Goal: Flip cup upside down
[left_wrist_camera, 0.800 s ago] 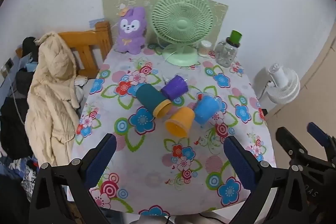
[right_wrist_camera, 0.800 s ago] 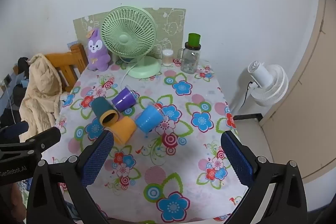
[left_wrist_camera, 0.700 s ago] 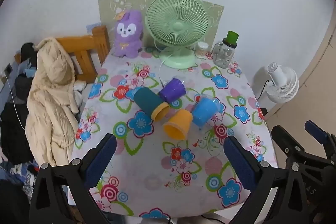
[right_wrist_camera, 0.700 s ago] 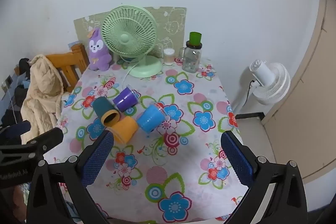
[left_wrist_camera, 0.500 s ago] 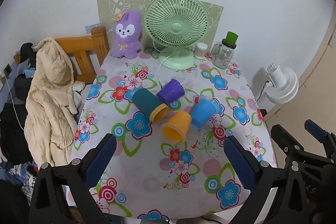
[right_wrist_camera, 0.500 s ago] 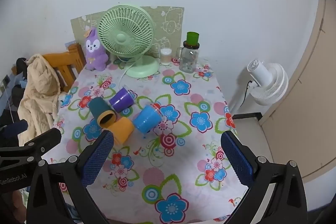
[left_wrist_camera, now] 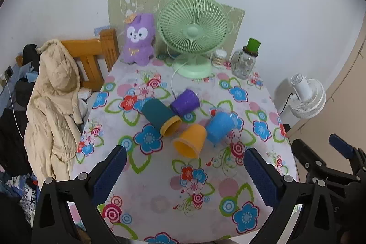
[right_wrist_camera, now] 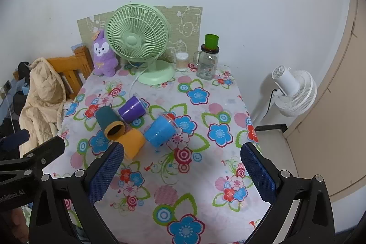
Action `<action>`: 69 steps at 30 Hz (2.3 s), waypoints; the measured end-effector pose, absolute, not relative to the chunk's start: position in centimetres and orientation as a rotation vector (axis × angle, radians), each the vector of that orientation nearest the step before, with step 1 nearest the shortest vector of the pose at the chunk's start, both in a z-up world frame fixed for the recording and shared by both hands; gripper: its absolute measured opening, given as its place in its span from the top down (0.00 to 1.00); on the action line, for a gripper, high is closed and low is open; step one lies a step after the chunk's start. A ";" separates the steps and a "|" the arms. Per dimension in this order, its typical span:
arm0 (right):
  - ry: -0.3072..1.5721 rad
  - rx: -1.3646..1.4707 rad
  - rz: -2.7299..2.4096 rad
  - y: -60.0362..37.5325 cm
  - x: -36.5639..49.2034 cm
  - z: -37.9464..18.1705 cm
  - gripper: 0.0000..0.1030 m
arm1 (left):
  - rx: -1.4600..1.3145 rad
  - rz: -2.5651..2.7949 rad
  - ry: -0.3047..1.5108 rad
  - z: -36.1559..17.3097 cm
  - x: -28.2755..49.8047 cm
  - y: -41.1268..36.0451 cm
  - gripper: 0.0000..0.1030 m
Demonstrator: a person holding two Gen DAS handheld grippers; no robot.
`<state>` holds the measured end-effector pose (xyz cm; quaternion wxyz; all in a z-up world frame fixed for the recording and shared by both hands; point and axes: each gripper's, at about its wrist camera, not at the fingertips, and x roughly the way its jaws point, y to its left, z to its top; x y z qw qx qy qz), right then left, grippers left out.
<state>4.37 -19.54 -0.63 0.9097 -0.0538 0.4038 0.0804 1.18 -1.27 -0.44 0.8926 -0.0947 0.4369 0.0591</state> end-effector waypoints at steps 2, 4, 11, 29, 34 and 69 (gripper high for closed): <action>0.831 -0.117 0.167 -19.6 4.4 -0.7 0.00 | -0.187 0.127 0.916 -0.6 1.3 -1.4 0.00; 0.829 -0.119 0.165 -19.7 4.3 -0.8 0.00 | -0.173 0.129 0.919 -0.6 1.3 -1.6 0.00; 0.837 -0.120 0.166 -19.8 4.4 -0.8 0.00 | -0.170 0.134 0.930 -0.9 1.4 -1.5 0.00; 0.849 -0.101 0.198 -19.5 5.0 -1.0 0.00 | -0.116 0.175 0.922 -0.9 1.6 -1.4 0.00; 0.847 -0.100 0.201 -19.4 5.0 -0.9 0.00 | -0.110 0.174 0.923 -0.9 1.8 -1.4 0.00; 0.911 -0.096 0.262 -20.5 8.8 -5.1 0.00 | 0.049 -0.021 1.039 -5.5 7.9 -3.4 0.00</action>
